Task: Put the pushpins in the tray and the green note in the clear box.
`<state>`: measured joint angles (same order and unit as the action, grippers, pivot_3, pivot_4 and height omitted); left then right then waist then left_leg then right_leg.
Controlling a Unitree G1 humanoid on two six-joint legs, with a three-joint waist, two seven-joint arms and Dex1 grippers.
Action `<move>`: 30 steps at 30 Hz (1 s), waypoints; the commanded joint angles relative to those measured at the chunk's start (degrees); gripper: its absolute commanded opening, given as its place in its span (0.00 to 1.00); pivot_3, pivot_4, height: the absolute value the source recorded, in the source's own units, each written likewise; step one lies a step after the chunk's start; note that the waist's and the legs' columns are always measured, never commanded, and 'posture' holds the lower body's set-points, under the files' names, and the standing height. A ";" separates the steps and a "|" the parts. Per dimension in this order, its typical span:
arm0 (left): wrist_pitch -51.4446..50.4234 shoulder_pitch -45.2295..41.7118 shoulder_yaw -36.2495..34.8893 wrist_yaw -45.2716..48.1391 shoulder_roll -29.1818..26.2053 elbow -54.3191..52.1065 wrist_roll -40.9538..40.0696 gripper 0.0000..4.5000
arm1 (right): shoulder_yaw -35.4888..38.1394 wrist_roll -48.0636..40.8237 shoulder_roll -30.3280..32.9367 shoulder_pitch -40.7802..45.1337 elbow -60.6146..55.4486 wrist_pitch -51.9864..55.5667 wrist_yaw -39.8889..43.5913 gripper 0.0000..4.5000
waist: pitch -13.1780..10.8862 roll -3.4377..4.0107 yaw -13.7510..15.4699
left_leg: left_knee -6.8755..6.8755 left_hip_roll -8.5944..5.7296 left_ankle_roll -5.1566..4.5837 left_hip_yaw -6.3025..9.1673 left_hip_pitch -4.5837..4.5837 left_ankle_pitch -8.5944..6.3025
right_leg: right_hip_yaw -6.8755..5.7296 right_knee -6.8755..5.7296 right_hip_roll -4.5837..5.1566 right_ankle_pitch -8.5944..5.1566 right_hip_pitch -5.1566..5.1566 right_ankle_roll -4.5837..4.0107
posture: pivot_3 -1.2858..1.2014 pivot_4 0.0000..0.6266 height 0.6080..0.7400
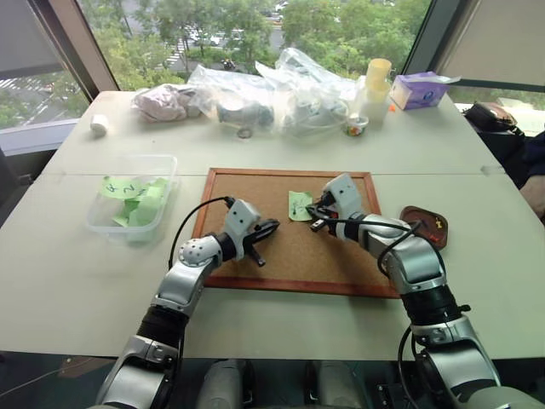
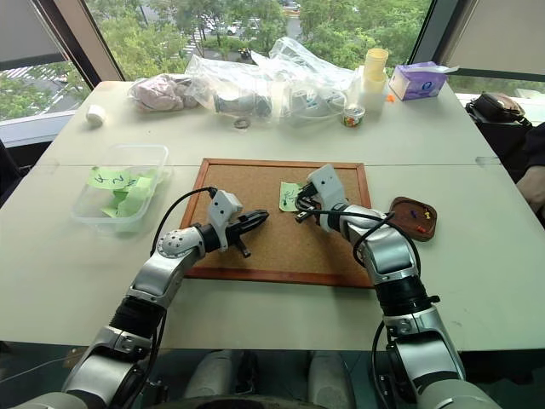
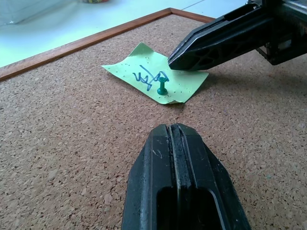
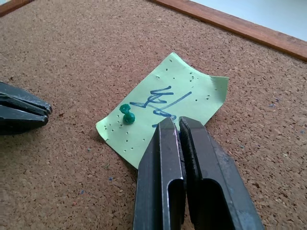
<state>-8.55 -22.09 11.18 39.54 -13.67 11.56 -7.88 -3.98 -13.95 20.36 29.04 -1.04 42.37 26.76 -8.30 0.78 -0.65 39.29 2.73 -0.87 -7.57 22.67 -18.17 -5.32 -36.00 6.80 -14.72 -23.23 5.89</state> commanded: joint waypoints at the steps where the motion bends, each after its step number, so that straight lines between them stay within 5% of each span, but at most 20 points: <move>1: -2.22 2.21 1.27 0.02 -0.74 3.49 1.79 0.00 | 7.13 -3.27 0.74 2.48 -7.28 2.38 -2.10 0.02 | 0.00 0.00 -0.05 | 0.00 0.00 0.09 0.00 0.00 0.05 | 0.00 0.00 0.01 0.00 0.01 0.00 | 0.52 0.24 1.00; 14: -1.95 2.09 1.53 0.29 -0.58 4.24 1.71 0.00 | 30.78 -6.94 9.55 -9.29 -8.86 6.86 -7.74 0.02 | 0.01 -0.02 0.00 | -0.09 -0.01 -0.18 0.00 -0.08 -0.10 | 0.00 0.11 0.00 0.00 0.09 -0.01 | 0.52 0.24 1.00; 26: -1.39 1.56 1.56 1.45 -1.06 5.26 1.82 0.00 | 30.72 -7.07 10.87 -16.91 -4.00 3.18 -4.39 0.02 | 0.02 0.01 -0.06 | -0.10 -0.01 -0.17 0.00 -0.19 -0.10 | 0.05 0.04 0.00 -0.01 0.12 -0.01 | 0.52 0.24 1.00; 30: -1.27 1.62 1.26 1.35 -1.32 5.35 1.90 0.00 | 30.51 -7.43 10.79 -17.16 -4.75 3.16 -4.66 0.29 | 0.02 0.01 -0.07 | -0.10 -0.01 -0.17 0.00 -0.19 -0.10 | 0.05 0.04 0.00 -0.01 0.11 -0.01 | 0.52 0.24 1.00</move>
<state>-8.10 -22.72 11.53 41.00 -14.06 13.04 -7.82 26.03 -20.67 30.47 11.75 -4.39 46.35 22.22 -8.28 0.78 -0.72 39.18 2.72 -1.04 -7.57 22.48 -18.26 -5.27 -35.96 6.80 -14.73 -23.12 5.88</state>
